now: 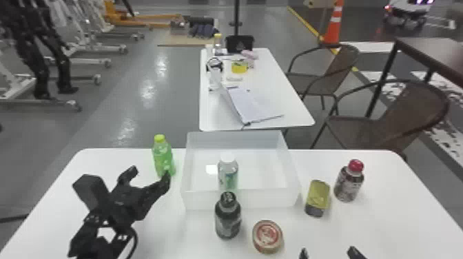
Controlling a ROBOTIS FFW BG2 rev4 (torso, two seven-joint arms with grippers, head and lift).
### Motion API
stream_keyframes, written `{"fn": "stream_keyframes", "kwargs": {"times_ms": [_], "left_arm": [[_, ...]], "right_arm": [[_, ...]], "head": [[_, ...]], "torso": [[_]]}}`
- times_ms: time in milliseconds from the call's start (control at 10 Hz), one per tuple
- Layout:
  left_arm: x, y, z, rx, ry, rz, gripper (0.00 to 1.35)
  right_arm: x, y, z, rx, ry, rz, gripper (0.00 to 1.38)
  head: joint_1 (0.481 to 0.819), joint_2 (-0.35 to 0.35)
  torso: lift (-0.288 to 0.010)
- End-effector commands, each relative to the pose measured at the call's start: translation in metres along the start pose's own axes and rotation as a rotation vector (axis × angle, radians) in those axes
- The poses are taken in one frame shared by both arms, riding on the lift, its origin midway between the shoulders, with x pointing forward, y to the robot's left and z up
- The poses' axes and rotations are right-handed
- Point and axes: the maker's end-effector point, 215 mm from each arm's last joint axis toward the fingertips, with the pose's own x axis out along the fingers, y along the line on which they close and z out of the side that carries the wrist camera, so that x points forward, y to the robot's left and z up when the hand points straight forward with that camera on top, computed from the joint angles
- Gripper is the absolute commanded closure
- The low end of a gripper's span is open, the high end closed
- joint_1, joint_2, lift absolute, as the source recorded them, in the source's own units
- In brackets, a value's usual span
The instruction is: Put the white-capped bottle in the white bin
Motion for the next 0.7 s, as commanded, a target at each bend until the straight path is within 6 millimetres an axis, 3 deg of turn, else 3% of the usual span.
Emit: {"fn": "stream_keyframes", "kwargs": {"times_ms": [0, 400, 600], "left_arm": [[-0.039, 0.027, -0.018, 0.021, 0.037, 0.064, 0.26], [-0.126, 0.078, -0.028, 0.13, 0.051, 0.209, 0.26], [-0.151, 0.077, -0.042, 0.149, 0.086, 0.216, 0.26]], "right_arm": [[-0.002, -0.001, -0.001, 0.0, 0.003, 0.0, 0.09], [-0.006, -0.001, -0.003, 0.002, 0.008, 0.0, 0.09], [-0.007, -0.002, -0.003, 0.003, 0.009, -0.003, 0.09]], "head": [[0.549, 0.0], [0.549, 0.0], [0.549, 0.0]], "torso": [[-0.1], [-0.1], [-0.1]]}}
